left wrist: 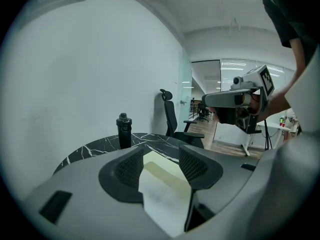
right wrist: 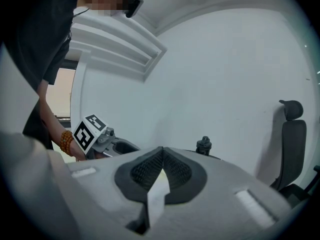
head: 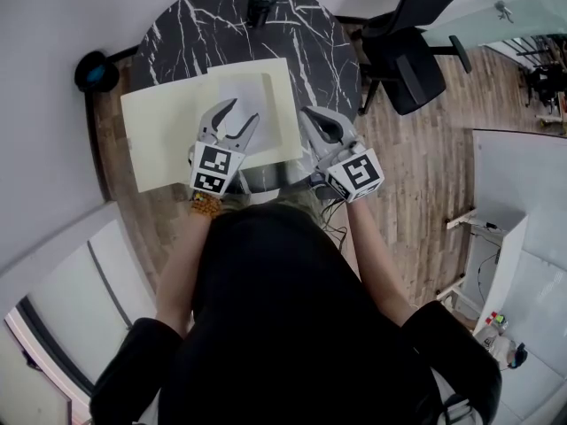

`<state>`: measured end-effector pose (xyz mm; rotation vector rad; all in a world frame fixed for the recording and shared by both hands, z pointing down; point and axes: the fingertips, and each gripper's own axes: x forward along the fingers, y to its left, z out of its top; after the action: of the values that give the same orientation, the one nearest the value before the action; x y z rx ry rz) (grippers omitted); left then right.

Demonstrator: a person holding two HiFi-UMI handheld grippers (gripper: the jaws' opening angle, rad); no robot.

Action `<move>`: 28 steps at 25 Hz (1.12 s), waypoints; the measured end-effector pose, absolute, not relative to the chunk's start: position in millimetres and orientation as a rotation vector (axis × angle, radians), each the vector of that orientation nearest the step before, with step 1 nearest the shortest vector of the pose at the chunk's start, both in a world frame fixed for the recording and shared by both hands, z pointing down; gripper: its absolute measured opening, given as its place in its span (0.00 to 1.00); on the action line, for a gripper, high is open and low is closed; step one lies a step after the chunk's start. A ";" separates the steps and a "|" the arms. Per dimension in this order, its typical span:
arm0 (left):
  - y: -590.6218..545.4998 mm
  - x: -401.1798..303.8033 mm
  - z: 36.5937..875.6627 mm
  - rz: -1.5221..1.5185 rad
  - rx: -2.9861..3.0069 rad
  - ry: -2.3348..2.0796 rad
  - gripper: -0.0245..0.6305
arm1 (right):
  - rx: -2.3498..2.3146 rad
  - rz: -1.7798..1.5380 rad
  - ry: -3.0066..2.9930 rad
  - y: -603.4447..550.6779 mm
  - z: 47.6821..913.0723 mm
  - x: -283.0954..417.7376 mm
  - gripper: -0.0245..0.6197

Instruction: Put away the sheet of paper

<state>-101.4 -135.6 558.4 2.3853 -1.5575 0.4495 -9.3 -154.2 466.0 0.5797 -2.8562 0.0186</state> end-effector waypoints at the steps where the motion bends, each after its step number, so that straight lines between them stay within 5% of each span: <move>1: -136.1 -102.2 555.9 0.447 2.384 -1.562 0.39 | 0.576 0.013 -2.858 -154.6 464.7 -10.1 0.04; 6: -136.6 -104.8 541.0 0.418 2.391 -1.563 0.18 | 0.539 -0.019 -2.863 -153.3 459.4 -13.2 0.04; 11: -135.6 -103.2 499.8 0.341 2.478 -1.652 0.12 | 0.540 -0.051 -2.879 -156.2 447.1 -14.4 0.04; 28: -103.1 -92.5 293.0 -0.142 2.796 -2.007 0.06 | 0.529 -0.185 -3.048 -133.1 317.0 -42.1 0.04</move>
<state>-92.5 -103.1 293.0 2.7957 -2.0068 -0.1423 -42.1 -133.1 317.0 0.5290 -3.0478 -0.1848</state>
